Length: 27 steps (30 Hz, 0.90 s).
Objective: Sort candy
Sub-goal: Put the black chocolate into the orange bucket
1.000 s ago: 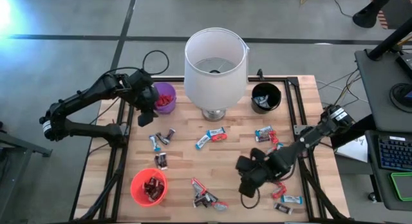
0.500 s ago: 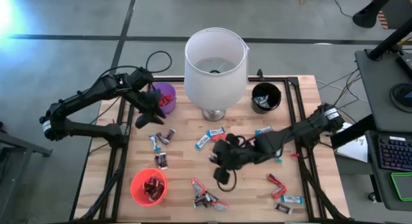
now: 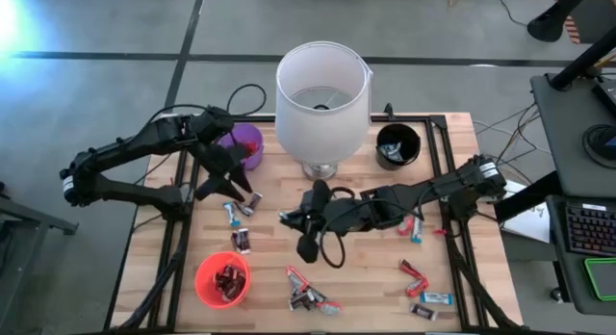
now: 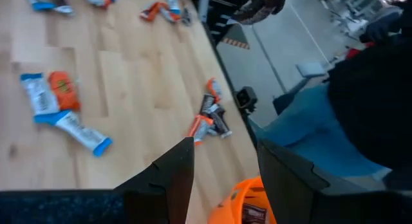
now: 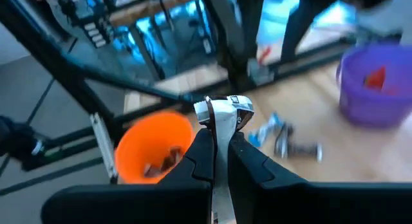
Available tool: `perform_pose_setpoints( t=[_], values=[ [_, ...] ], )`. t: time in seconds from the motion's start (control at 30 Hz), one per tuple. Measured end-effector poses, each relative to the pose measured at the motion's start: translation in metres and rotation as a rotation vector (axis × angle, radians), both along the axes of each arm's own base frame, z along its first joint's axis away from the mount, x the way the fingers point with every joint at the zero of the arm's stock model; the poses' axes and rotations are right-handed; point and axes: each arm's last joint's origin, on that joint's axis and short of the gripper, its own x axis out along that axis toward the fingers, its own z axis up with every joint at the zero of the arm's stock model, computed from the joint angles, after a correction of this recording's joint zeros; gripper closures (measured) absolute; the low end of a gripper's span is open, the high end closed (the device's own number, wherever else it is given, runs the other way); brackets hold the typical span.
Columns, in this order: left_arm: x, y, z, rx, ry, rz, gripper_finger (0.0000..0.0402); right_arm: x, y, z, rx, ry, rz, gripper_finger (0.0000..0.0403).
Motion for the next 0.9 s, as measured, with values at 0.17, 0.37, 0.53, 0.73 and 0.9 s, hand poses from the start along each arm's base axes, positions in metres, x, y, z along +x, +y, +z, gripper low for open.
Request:
perform_pose_setpoints(
  t=[0.17, 0.37, 0.53, 0.73, 0.9],
  values=[
    [0.008, -0.009, 0.003, 0.007, -0.041, -0.048, 0.0249, 0.019, -0.001, 0.01, -0.074, -0.053, -0.003, 0.039],
    [0.01, -0.016, 0.006, 0.108, -0.061, 0.0, 0.0249, 0.046, 0.001, 0.025, -0.187, -0.115, -0.01, 0.039],
    [-0.003, -0.021, 0.012, 0.146, -0.07, 0.031, 0.0249, 0.063, 0.0, 0.03, -0.225, -0.13, -0.012, 0.039],
    [-0.027, -0.026, 0.026, 0.179, -0.101, 0.155, 0.0249, 0.073, 0.001, 0.026, -0.242, -0.092, -0.013, 0.039],
    [-0.036, -0.031, 0.03, 0.209, -0.111, 0.293, 0.0249, 0.076, -0.001, 0.029, -0.276, -0.104, -0.066, 0.039]
  ],
)
